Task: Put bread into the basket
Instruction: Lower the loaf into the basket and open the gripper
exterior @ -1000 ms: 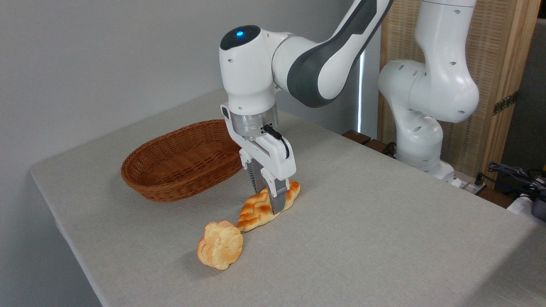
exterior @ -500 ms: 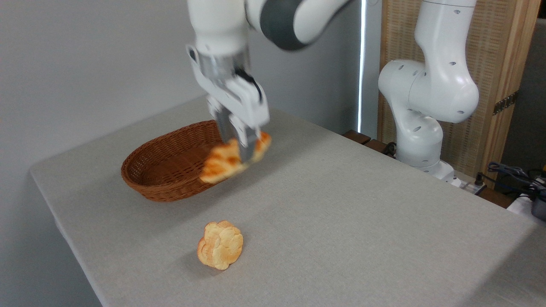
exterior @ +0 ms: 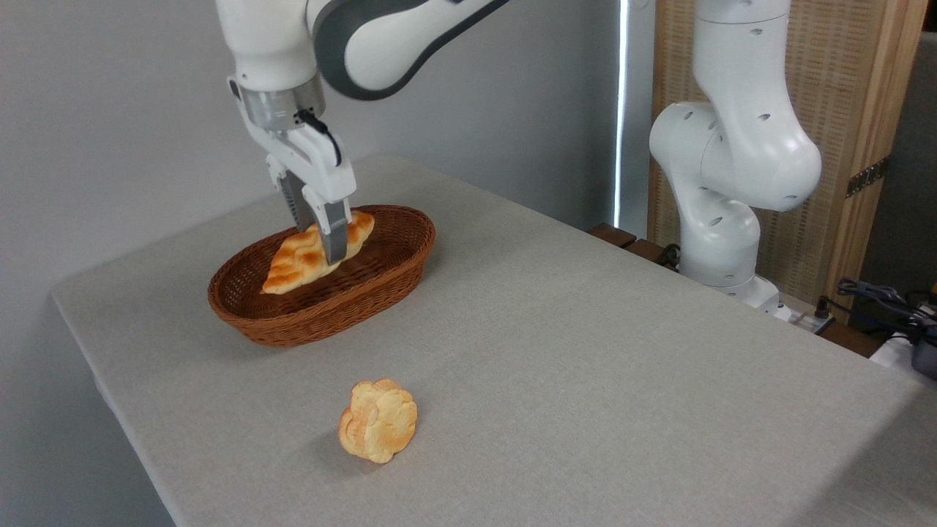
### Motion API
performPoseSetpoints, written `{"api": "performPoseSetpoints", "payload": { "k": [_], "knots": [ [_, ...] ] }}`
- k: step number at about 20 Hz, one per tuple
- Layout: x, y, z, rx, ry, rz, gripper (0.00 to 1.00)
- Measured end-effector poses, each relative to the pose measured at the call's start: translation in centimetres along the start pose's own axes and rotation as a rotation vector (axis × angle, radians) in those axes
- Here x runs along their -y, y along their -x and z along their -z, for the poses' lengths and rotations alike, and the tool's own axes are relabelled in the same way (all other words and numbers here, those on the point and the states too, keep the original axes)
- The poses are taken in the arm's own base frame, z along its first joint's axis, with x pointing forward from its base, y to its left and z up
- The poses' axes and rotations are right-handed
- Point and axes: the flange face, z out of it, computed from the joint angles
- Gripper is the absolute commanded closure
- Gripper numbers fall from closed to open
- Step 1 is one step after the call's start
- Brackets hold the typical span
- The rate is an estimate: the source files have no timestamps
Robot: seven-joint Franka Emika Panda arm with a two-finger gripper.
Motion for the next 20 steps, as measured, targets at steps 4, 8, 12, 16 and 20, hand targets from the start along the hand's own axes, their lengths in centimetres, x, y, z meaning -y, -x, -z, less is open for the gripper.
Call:
{"api": "performPoseSetpoints", "payload": {
  "k": [4,8,12,16,20],
  "knots": [
    [-1.3,-1.2,-2.1,0.039,-0.053,0.009,0.00],
    [-1.4,-1.3,-1.9,0.036,-0.058,0.004,0.00],
    [-1.4,-1.4,-1.8,0.033,-0.059,0.004,0.00],
    [-1.5,-1.4,-1.8,0.033,-0.059,0.002,0.00],
    [-2.3,-1.7,-1.6,0.029,-0.060,-0.013,0.00]
  ]
}}
